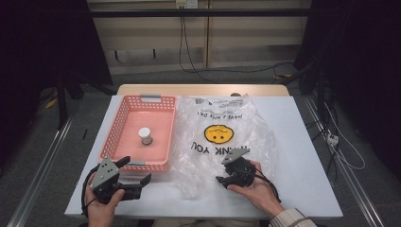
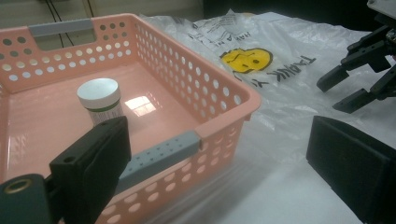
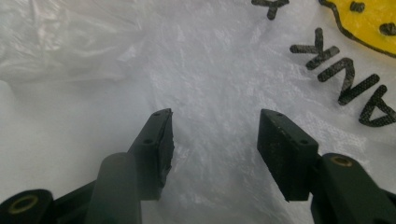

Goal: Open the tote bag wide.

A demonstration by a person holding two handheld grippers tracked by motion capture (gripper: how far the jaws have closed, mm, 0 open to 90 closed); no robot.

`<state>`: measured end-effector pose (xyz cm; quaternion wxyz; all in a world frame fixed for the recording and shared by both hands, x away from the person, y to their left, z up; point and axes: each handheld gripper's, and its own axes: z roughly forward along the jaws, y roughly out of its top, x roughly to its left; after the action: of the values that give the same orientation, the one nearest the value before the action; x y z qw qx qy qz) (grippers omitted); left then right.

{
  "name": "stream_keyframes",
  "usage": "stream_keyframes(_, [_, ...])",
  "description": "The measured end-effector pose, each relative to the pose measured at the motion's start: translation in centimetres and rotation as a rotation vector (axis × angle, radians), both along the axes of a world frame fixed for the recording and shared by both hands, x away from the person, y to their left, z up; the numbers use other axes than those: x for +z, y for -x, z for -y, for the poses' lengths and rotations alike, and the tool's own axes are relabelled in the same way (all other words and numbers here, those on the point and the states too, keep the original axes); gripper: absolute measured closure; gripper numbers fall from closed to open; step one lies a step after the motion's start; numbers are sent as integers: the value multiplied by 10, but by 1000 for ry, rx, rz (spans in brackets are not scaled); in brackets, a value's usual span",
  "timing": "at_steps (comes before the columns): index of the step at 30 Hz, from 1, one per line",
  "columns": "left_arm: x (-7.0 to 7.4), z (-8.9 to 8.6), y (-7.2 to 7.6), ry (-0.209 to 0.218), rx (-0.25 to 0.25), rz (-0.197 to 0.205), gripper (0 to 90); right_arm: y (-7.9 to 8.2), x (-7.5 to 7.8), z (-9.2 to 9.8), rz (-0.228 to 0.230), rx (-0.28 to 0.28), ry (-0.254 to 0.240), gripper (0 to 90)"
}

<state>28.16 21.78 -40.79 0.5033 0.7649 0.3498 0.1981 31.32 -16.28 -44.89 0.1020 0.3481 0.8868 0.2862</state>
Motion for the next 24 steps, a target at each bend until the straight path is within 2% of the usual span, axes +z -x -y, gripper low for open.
stream_keyframes(2, [0, 0, 0, -1, -2, 2, 62, -1, 0, 1, 15, -1, 3, 413])
stream_keyframes(3, [0, 0, 0, -3, -4, 2, 62, -3, -1, 2, 25, -13, 11, 380])
stream_keyframes(6, [0, 0, 0, -5, -1, 0, 62, -7, -2, 5, 3, -20, -2, 345])
stream_keyframes(8, [0, 0, 0, -7, -2, 0, 62, -10, -4, 8, -6, -27, -6, 278])
stream_keyframes(12, [-1, 1, -1, -9, -3, -3, 62, -15, -4, 9, -49, -13, -8, 281])
stream_keyframes(15, [-1, 1, -1, -12, -1, -3, 61, -19, -1, 8, -76, -17, 18, 327])
stream_keyframes(17, [-1, 1, -1, -12, -3, -7, 61, -21, 1, 7, -90, -33, 28, 394])
stream_keyframes(19, [-2, 1, -1, -12, -4, -7, 61, -23, 1, 8, -74, -30, 27, 421])
stream_keyframes(22, [-2, 1, -1, -11, -6, -8, 61, -25, 1, 14, -80, -55, 8, 548])
stream_keyframes(23, [-2, 2, -1, -10, -7, -8, 61, -25, 1, 14, -80, -55, 8, 548])
stream_keyframes(24, [-2, 2, -1, -10, -8, -8, 61, -27, 1, 17, -78, -81, -2, 638])
